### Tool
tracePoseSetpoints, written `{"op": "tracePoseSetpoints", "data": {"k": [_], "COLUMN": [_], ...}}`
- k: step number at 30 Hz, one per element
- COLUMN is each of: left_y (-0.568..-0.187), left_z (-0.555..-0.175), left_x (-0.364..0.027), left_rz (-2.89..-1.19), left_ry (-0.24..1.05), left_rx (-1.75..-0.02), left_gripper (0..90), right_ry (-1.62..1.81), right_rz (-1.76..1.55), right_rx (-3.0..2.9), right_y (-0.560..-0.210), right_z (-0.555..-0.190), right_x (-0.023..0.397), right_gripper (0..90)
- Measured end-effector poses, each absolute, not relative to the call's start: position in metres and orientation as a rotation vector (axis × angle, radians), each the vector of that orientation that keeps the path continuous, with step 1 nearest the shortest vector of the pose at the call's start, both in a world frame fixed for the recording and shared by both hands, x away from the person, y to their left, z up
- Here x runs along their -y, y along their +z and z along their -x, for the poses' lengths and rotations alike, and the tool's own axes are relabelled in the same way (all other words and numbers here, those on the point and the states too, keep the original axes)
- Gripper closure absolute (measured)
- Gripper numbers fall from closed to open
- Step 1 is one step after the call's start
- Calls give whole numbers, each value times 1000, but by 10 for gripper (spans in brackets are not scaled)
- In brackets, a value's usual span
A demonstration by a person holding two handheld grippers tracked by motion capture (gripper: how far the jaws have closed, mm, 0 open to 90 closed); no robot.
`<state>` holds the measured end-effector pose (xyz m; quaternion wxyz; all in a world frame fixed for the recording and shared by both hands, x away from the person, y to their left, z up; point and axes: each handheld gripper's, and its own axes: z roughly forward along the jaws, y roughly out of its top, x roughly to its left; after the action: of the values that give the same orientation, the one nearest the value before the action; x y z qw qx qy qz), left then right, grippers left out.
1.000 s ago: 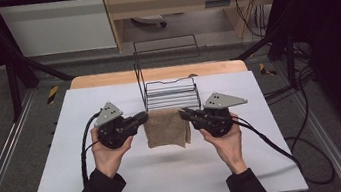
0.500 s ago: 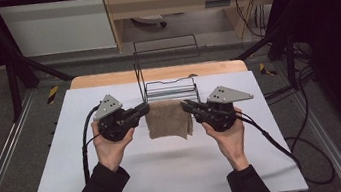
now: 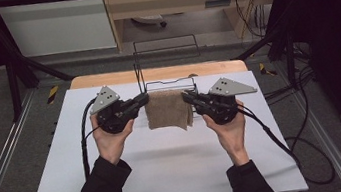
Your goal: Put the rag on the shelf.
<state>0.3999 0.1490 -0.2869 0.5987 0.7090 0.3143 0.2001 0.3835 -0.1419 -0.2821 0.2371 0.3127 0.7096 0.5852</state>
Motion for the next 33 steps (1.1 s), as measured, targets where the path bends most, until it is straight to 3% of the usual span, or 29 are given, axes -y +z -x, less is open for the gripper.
{"op": "tracePoseSetpoints", "data": {"k": [33], "left_y": [-245], "left_z": [-420], "left_x": [-143], "left_rz": [-1522], "left_ry": [524], "left_rx": [-692], "left_gripper": [861], "right_ry": [1618], "right_rz": [-808], "right_rx": [-1803], "right_y": [-238], "right_z": [-403], "right_x": [142], "right_gripper": [848]}}
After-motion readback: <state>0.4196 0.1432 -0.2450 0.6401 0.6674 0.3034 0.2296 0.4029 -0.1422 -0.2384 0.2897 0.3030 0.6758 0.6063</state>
